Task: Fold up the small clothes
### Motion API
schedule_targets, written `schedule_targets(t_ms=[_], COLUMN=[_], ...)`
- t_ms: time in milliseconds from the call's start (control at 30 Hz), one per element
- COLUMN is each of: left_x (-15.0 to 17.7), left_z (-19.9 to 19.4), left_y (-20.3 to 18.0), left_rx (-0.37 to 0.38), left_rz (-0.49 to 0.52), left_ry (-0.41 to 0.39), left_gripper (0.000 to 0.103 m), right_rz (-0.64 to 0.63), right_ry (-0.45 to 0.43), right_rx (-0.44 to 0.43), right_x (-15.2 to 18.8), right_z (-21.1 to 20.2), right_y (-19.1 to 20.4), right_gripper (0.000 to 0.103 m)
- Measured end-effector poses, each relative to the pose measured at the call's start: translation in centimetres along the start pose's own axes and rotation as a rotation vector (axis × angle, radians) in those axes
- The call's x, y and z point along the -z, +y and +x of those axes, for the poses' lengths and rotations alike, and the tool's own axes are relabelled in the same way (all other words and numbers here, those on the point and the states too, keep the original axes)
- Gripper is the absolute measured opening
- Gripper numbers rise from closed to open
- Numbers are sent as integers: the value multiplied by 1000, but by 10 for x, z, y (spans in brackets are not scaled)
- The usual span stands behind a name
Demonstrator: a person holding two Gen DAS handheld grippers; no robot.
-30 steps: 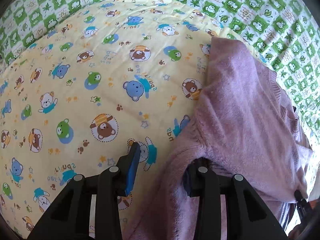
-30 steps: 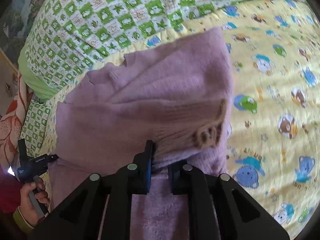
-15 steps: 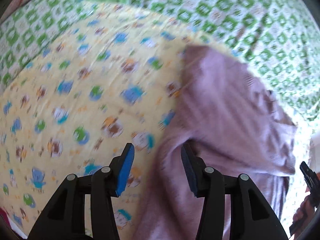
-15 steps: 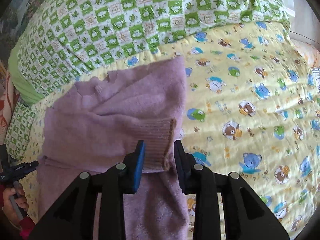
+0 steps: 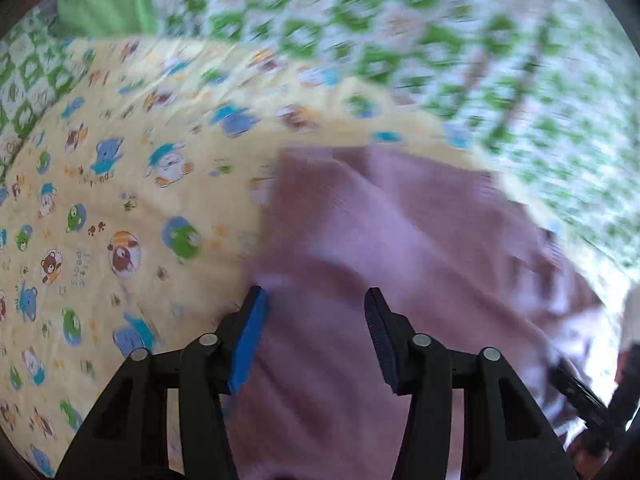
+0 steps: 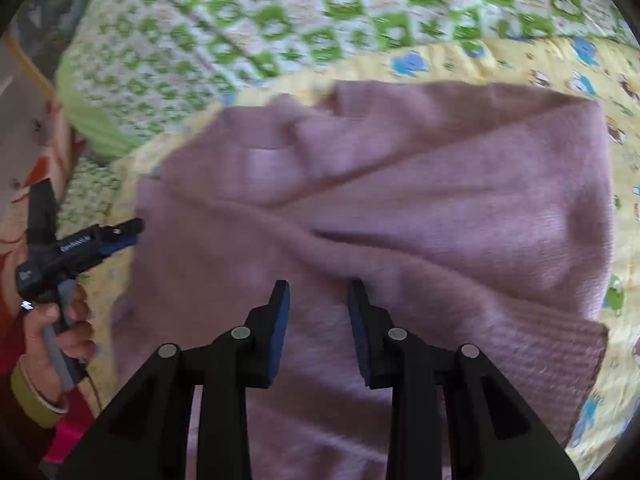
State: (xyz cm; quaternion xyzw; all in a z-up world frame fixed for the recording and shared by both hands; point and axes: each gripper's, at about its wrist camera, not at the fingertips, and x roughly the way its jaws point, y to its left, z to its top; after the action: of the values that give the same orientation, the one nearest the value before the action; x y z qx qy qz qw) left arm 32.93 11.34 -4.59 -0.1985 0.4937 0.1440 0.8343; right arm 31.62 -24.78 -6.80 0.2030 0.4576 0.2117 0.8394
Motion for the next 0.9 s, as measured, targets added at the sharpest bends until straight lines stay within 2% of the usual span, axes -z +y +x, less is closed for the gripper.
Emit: schedule_targets(t_ms=[33,67,133,200,300,467,667,900], left_x=[-4,-6,-8,-4,14,69,152,236], left_z=[9,13,8,-5,-27,-66,-98,-130], left_y=[9,16,26,29,38,63,92,114], left_rx=[-19,23,55,60,112,168,218,248], left_rz=[-31,-48,-83,-74,-64,-49,-40,42], left_ry=[18,-14,-11,-24,-17,12,129,241], left_gripper=[59,60,60,60,61,67,71,77], right_rz=[28,59,107,98,105,101,123,176], right_ry=[-10,-23,-42,-70,-102,-116,-89,-87], right_rx=[27,17,-9,25,21,1,8,27], right_x=[-2,-4,-6,-6,0,27,75,139], right_z=[2,2,-3,-15,-38,-77,-107,-142], right_y=[-10,-18,-29,-24,-21,-10,2,9], right_gripper=[31,31,31,32,44,47,48,50])
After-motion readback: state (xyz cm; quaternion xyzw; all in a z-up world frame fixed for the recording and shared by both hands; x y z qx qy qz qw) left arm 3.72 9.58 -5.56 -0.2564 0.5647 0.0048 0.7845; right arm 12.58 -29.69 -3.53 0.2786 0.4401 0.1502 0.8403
